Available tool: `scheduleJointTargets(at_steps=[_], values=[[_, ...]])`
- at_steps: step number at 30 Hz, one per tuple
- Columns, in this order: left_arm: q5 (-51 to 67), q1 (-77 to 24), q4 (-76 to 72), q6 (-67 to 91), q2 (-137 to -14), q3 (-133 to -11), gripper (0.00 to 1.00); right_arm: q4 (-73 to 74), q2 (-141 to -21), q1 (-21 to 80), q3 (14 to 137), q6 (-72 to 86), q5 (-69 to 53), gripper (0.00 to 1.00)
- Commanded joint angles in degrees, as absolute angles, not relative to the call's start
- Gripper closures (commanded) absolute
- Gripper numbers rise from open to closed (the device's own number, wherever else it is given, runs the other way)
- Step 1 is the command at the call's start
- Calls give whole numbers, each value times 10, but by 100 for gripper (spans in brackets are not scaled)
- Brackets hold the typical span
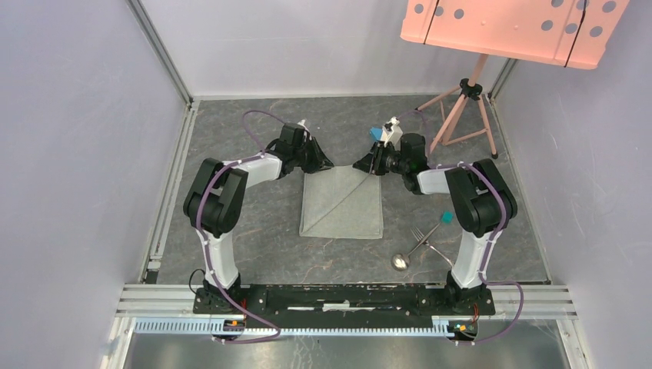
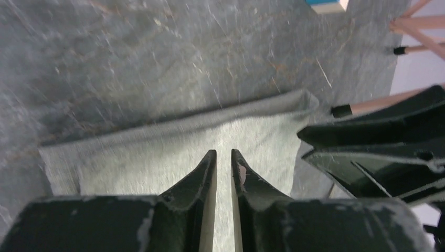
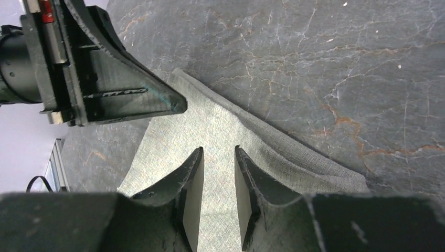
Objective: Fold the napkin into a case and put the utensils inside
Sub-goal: Smooth out the upper triangle-folded napkin at the center of the board.
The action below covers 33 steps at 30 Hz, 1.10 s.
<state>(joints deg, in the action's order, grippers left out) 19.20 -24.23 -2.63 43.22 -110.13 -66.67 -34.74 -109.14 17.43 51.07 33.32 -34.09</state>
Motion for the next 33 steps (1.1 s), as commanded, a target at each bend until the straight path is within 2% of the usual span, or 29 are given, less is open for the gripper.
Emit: scheduleJointTargets(at_steps=[1,13,25,28,33], values=[[154,-230,-68,447,-1135,-703,78,-338,-1100,169,547,311,-340,67],[100,-207,-130,435,-1168,-654,82,-315,-1140,157,556,310,-316,69],[85,-184,-166,473,-1180,-606,90,-317,-1159,132,554,320,-307,68],[92,-182,-175,472,-1181,-603,91,-323,-1166,123,564,320,-325,65],[125,-183,-207,461,-1177,-597,91,-307,-1133,114,570,295,-341,53]])
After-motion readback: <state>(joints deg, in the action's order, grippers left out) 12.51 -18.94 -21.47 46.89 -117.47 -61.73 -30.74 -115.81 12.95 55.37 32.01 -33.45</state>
